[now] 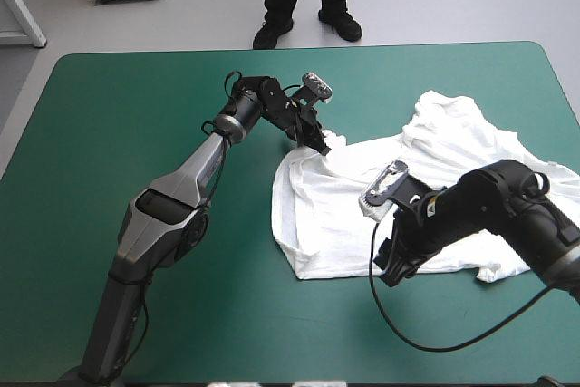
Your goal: Fold the cloth
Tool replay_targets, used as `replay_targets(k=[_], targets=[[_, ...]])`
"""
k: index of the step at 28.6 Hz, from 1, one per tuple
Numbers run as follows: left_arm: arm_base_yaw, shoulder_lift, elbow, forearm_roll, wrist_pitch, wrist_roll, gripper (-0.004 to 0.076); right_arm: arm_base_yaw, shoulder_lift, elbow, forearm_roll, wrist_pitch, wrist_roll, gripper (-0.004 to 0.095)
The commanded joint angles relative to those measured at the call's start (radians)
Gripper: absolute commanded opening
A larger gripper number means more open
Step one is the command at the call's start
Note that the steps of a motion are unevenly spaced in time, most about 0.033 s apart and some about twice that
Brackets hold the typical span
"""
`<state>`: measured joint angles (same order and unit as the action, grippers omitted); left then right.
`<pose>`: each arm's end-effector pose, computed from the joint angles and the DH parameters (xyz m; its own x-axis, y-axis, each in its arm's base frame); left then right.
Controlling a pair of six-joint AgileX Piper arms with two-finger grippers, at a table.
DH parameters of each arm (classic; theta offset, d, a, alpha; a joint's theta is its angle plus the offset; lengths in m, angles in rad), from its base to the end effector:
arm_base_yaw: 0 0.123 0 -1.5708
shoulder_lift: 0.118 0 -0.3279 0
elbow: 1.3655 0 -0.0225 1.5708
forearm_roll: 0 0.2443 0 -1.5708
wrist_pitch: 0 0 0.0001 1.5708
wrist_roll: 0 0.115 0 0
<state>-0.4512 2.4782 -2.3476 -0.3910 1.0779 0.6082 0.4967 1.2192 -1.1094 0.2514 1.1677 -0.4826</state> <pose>0.5011 -0.2857 0.2090 -0.5067 0.6681 -0.5449 0.8259 0.5574 -0.0845 0.1734 0.1239 0.3555 -0.5521 -0.7122 -0.4335 -0.8048 0.5912 0.0536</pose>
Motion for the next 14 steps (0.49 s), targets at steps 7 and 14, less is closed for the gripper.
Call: replay_targets(k=[7, 14], targets=[[0.05, -0.081, -0.005, 0.041, 0.16, -0.007, -0.001, 0.16, 0.189, -0.031, 0.074, -0.153, -0.115, 0.0581], [0.078, -0.081, -0.005, -0.019, 0.172, 0.024, -0.001, 0.229, 0.314, -0.124, 0.113, -0.187, -0.115, 0.0585]])
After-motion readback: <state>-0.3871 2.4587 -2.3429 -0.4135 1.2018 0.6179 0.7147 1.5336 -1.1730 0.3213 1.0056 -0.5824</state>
